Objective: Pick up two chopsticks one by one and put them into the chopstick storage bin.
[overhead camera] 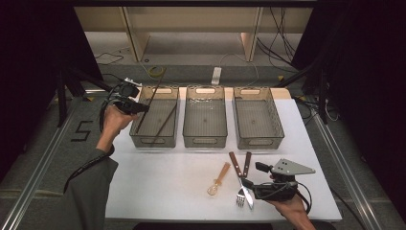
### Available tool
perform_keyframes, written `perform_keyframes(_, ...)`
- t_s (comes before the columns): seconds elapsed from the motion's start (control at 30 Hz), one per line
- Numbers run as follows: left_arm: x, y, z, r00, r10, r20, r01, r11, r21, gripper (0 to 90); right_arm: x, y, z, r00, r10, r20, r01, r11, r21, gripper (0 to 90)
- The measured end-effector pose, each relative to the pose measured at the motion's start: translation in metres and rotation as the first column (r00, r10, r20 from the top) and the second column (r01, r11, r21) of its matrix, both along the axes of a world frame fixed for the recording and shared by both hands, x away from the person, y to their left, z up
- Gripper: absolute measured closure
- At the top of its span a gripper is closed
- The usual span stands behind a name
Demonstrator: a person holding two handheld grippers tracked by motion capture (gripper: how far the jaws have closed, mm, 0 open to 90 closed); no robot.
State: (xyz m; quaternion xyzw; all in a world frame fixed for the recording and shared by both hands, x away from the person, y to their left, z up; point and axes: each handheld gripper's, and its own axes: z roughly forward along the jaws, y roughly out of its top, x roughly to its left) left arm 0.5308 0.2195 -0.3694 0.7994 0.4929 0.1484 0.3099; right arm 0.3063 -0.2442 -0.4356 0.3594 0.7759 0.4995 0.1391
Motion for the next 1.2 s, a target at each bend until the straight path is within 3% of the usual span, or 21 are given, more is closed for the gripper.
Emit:
perform_keyframes(0.57, 0.000, -0.001, -0.016, 0.9998, 0.011, -0.017, -0.011, 0.9999, 0.005, 83.3, 0.000, -0.001, 0.000, 1.0000, 0.000, 0.002, 0.000, 1.0000, 0.002, 22.3)
perform_keyframes(0.8, 0.000, 0.000, -0.019, 0.9990, 0.036, -0.024, -0.037, 0.9989, -0.028, 81.8, 0.000, 0.000, 0.000, 1.0000, -0.001, 0.001, 0.001, 1.0000, 0.000, 22.3)
perform_keyframes(0.9, 0.001, -0.002, -0.019, 0.9978, 0.031, -0.059, -0.032, 0.9995, -0.008, 69.0, 0.000, -0.001, 0.000, 1.0000, -0.002, 0.002, 0.002, 1.0000, 0.003, 22.3)
perform_keyframes(0.97, -0.001, -0.002, -0.017, 0.9980, 0.040, -0.049, -0.042, 0.9987, -0.030, 67.0, 0.000, -0.001, 0.000, 1.0000, -0.002, 0.002, 0.002, 1.0000, 0.002, 22.3)
perform_keyframes(1.07, -0.007, -0.005, -0.013, 0.9968, 0.060, -0.054, -0.064, 0.9952, -0.074, 54.8, 0.000, -0.001, 0.000, 1.0000, -0.002, 0.002, 0.002, 1.0000, 0.002, 22.3)
perform_keyframes(1.2, -0.020, -0.009, -0.010, 0.9975, 0.051, -0.049, -0.055, 0.9937, -0.097, 45.3, 0.000, -0.001, 0.000, 1.0000, -0.003, 0.003, 0.003, 1.0000, 0.001, 22.3)
